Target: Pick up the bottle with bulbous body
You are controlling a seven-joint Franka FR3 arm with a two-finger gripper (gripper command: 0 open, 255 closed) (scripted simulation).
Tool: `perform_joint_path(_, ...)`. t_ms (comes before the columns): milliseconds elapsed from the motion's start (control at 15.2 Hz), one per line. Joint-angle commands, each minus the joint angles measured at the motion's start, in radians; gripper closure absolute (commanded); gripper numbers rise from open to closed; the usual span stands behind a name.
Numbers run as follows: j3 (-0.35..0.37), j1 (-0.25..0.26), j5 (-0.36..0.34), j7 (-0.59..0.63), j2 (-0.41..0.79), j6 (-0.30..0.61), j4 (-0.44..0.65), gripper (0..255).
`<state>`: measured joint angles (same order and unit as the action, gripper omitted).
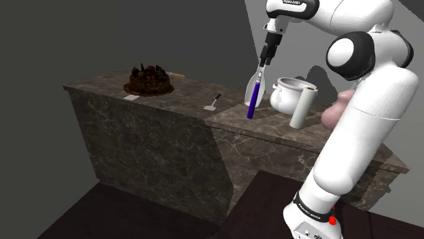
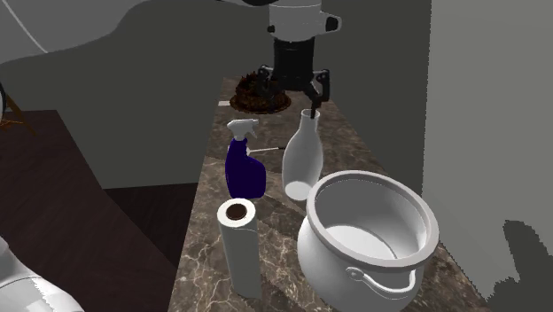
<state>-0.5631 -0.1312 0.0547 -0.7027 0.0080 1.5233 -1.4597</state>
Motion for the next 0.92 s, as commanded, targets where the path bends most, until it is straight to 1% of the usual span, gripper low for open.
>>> perform_joint_path(0,-0.033,-0.036,0.057,-0.064,0.098,-0.032,0.106,0)
perform_joint_path(66,-0.031,-0.039,0.058,-0.064,0.099,-0.033,0.108,0)
perform_joint_path(528,-0.021,-0.021,0.028,-0.052,0.05,0.087,-0.051,0)
perform_joint_path(660,-0.021,-0.021,0.028,-0.052,0.05,0.087,-0.052,0)
perform_joint_path(726,-0.021,-0.021,0.027,-0.051,0.048,0.088,-0.055,255)
perform_joint_path(858,-0.021,-0.021,0.027,-0.051,0.048,0.089,-0.055,255)
